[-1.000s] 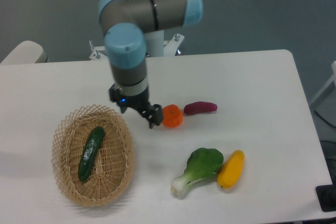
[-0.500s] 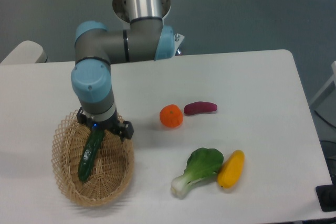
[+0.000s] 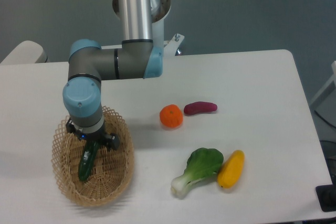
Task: Pick up the cucumber from the basket
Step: 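Lower the gripper onto the cucumber and close on it, then lift the cucumber out of the basket and carry it toward the bok choy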
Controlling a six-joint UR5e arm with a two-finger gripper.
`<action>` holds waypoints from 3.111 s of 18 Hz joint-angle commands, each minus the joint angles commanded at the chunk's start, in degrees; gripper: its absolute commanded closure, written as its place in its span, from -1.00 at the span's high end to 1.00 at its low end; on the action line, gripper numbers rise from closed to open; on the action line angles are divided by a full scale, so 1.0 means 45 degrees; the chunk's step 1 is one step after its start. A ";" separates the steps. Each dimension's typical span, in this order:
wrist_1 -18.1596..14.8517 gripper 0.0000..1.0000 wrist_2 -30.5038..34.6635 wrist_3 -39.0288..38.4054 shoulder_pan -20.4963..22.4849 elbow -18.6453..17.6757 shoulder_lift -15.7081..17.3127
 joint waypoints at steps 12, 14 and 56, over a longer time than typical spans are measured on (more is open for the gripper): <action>0.0020 -0.45 0.0117 -0.0254 -0.0255 0.0097 -0.0177; 0.0020 -0.58 0.0156 -0.0216 -0.0236 0.0156 -0.0177; -0.2870 -0.66 0.1582 1.2498 0.6580 0.2500 0.1991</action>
